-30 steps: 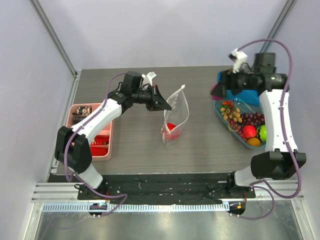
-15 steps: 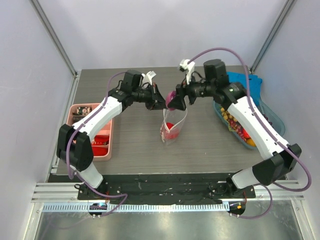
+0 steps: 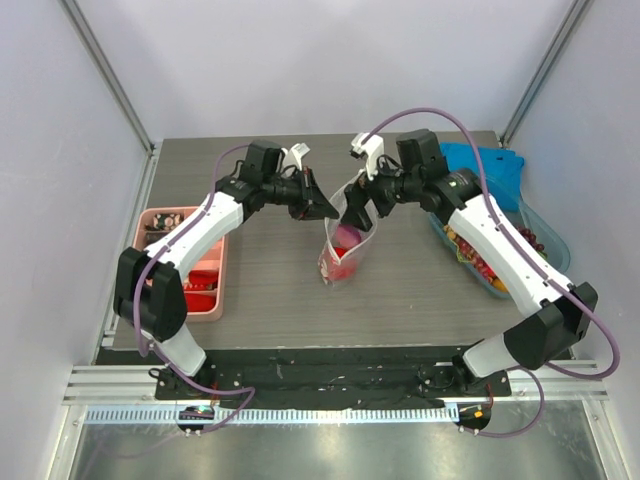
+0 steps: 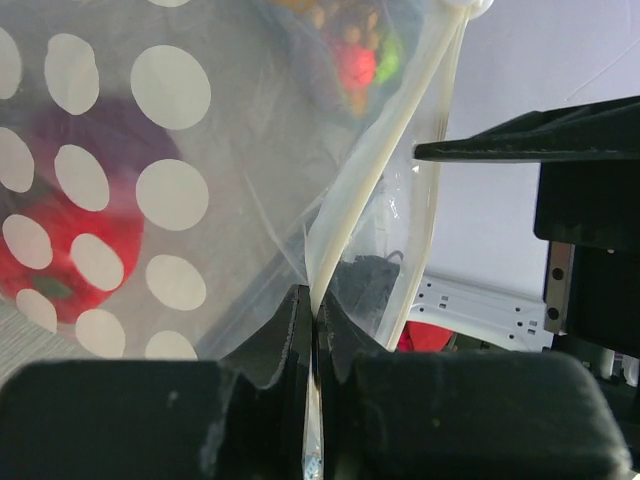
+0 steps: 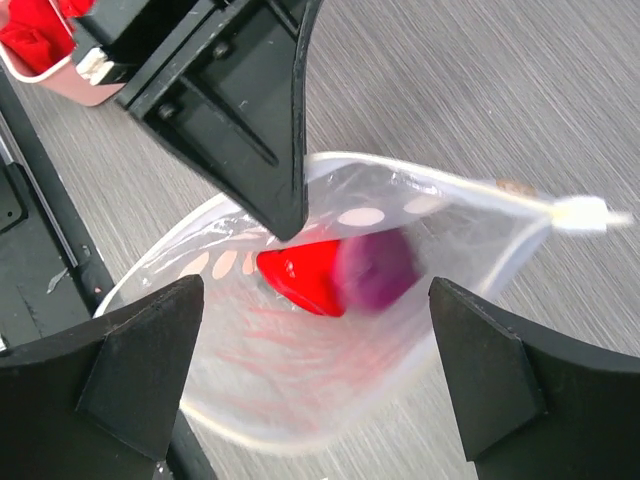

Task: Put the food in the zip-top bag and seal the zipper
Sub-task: Place the fake vegetable in the zipper food storage bag, then pick up the fake fruit from the bin.

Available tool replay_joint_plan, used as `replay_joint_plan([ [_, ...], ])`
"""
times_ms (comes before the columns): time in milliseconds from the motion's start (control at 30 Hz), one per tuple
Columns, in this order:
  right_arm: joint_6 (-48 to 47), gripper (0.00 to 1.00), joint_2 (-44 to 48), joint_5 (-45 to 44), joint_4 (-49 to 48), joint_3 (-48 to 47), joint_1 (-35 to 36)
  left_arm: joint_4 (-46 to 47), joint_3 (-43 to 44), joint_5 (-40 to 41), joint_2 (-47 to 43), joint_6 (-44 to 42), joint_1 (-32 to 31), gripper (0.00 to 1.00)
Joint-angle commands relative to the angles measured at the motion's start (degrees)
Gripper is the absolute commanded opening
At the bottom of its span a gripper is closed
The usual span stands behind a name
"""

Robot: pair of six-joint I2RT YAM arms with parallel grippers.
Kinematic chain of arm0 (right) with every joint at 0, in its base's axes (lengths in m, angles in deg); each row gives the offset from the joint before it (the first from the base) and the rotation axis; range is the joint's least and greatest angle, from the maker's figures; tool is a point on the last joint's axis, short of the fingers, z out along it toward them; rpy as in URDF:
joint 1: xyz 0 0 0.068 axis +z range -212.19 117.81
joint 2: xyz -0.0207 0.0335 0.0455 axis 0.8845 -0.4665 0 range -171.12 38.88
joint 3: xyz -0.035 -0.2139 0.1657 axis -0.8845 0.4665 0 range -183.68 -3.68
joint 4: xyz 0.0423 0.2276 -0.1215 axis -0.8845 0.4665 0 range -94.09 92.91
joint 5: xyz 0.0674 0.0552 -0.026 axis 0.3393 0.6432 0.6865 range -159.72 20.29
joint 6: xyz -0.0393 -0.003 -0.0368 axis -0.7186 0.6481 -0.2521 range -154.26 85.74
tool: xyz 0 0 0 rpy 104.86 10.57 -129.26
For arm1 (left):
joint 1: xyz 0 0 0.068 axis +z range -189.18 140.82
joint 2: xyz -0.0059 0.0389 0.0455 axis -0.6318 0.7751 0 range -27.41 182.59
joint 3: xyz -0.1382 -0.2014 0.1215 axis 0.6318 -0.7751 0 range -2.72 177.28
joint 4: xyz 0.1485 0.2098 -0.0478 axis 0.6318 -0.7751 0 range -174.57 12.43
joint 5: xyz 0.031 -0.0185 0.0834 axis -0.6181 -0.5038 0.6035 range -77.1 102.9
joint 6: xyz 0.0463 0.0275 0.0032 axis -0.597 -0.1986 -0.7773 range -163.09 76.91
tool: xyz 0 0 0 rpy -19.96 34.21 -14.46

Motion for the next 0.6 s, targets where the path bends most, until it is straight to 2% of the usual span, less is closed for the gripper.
replay_joint_plan([
  [0,0.7,1.00,4.8,0.7,1.1,-5.1,-5.8,0.8,2.1,-1.3,-0.5,-0.7,0.0,0.08],
  [100,2.6,1.00,4.3,6.1,4.0,-8.0,-13.9,0.4,2.2,-1.2,-0.7,-1.1,0.0,0.06],
  [133,3.0,1.00,4.3,7.6,6.2,-8.5,-20.1,0.3,2.2,-1.2,-0.8,-1.3,0.0,0.06],
  [233,-0.7,1.00,5.7,10.0,13.1,-9.8,-30.6,0.2,2.1,-1.1,-1.2,-1.7,0.0,0.05],
  [300,-5.4,1.00,7.6,10.2,18.7,-9.3,-36.3,0.2,1.9,-1.3,-1.2,-1.8,0.0,0.04],
  [333,-6.8,1.00,8.0,9.7,20.6,-9.0,-41.6,0.3,1.9,-1.4,-1.2,-1.8,0.0,0.04],
  [400,-12.4,0.99,8.8,8.7,26.6,-7.8,-47.2,0.3,1.9,-1.4,-1.3,-1.9,0.0,0.04],
  [433,-14.6,0.99,8.7,8.1,28.4,-7.4,-52.9,0.6,1.9,-1.5,-1.3,-1.9,0.0,0.04],
  [467,-16.9,0.98,8.6,7.7,30.5,-6.3,-55.6,0.6,1.9,-1.6,-1.4,-1.9,0.0,0.03],
  [500,-21.5,0.97,8.4,6.8,33.2,-5.5,-59.0,0.6,1.9,-1.7,-1.3,-1.9,0.0,0.03],
  [567,-25.1,0.97,7.9,4.4,34.9,-3.0,-65.6,0.6,2.0,-1.8,-1.4,-2.0,0.0,0.03],
])
